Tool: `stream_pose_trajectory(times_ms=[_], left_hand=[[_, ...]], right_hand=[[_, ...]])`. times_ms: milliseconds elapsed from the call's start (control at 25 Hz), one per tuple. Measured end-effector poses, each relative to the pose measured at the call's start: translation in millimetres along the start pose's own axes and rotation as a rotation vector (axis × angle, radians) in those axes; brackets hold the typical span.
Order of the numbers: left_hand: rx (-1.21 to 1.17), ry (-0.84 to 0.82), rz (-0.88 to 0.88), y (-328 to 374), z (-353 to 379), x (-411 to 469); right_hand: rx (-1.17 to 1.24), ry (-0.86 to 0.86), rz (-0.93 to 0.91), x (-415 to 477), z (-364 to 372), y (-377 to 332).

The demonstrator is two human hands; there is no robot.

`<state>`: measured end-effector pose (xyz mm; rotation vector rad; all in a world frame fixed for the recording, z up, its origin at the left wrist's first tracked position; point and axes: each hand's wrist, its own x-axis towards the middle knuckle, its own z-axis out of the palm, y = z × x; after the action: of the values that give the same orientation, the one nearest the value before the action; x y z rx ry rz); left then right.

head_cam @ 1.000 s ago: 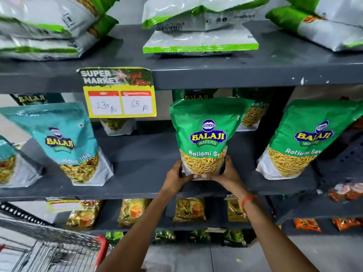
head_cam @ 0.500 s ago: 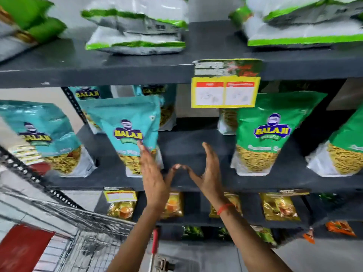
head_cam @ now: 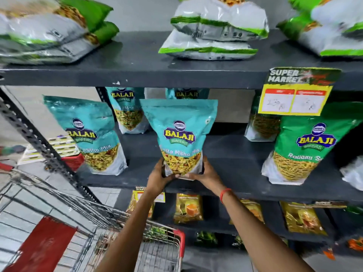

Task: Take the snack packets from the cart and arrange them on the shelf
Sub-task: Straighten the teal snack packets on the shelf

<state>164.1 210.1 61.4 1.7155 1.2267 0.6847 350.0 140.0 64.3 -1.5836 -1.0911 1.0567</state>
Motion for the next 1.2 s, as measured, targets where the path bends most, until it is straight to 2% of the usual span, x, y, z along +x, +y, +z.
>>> stream_pose_trajectory(times_ms=[320, 760, 1200], left_hand=[[-0.031, 0.031, 0.008, 13.5, -0.9, -3.7], [-0.054, 0.019, -0.016, 15.0, -5.4, -1.6], [-0.018, 0.123, 0.054, 9.3, 0.1, -2.2]], right_hand=[[-0.049, -0.053, 0.002, -1.3, -2.1, -12.8], [-0.036, 0.01, 0.018, -0.1, 4.6, -18.3], [-0.117, 0.119, 0.041, 1.7, 19.1, -11.8]])
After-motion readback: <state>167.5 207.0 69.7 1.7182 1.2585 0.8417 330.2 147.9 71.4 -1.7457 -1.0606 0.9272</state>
